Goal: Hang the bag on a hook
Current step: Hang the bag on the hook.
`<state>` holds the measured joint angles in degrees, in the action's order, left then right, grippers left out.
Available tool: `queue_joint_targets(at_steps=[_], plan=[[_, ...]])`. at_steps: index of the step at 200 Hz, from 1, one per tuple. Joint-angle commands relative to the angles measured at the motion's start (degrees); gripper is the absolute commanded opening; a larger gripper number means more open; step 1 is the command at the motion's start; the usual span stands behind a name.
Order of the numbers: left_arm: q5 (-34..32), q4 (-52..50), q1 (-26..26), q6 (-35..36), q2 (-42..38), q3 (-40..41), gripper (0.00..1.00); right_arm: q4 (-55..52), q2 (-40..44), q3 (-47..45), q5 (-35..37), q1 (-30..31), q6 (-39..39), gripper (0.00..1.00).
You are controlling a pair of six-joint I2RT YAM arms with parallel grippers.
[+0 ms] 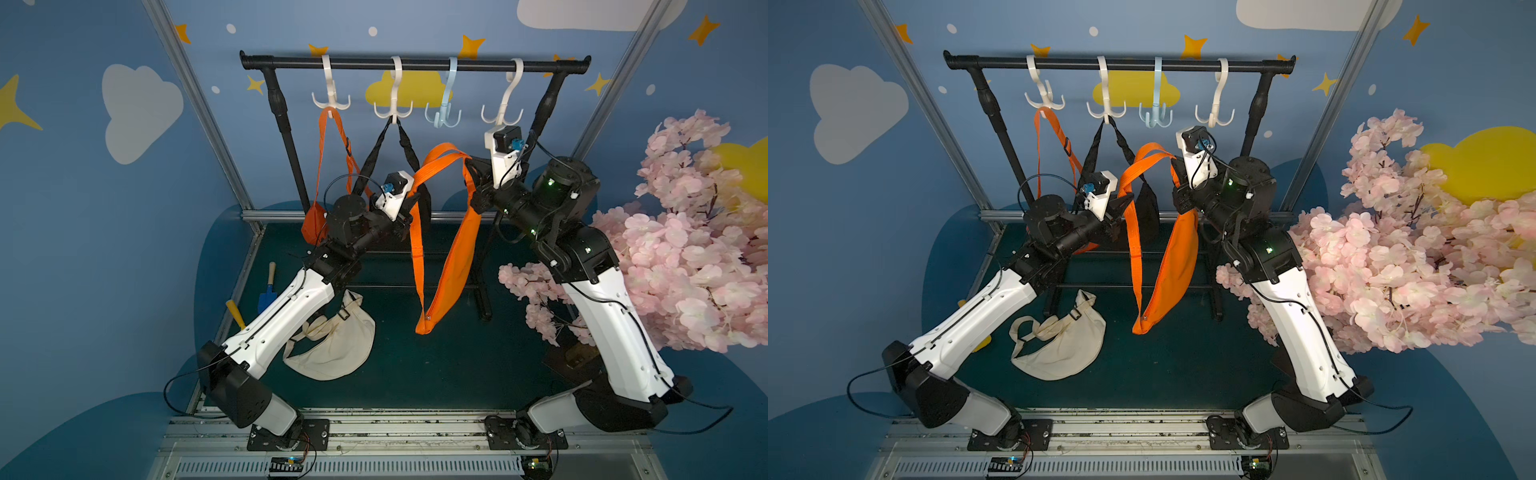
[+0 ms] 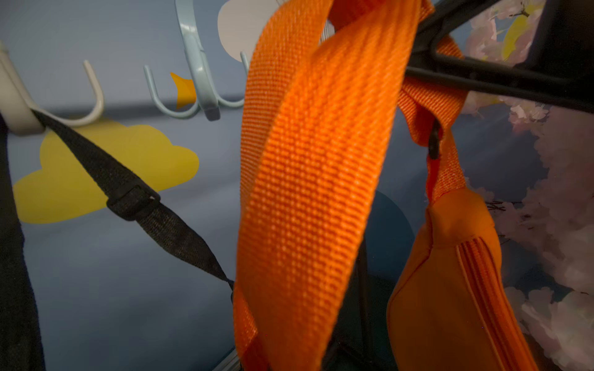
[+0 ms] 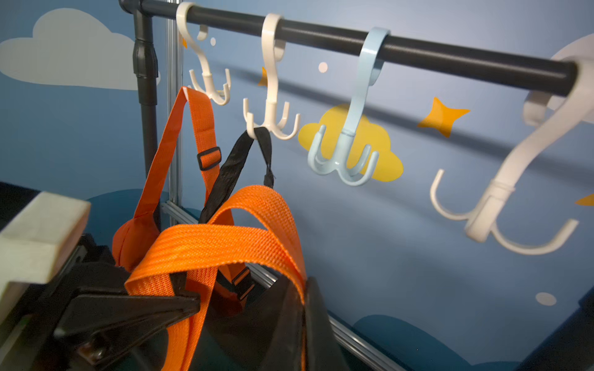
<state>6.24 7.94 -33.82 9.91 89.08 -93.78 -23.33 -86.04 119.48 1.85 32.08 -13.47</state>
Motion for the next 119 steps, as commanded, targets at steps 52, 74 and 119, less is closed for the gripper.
queue_joint_targets(at_steps=[52,74,119], plan=[[-3.90,-8.06,-0.10,8.21,11.96,-23.64,0.04,-0.60,-9.39,18.22,-1.78,-2.62,-3.58,0.00],[-5.05,-11.63,0.07,9.97,16.84,-32.15,0.04,0.28,-11.44,21.00,-2.12,-3.55,-3.60,0.00],[-4.26,-17.90,1.51,8.51,25.80,-49.25,0.04,0.90,-16.82,27.49,-3.86,-5.09,-2.45,0.00]])
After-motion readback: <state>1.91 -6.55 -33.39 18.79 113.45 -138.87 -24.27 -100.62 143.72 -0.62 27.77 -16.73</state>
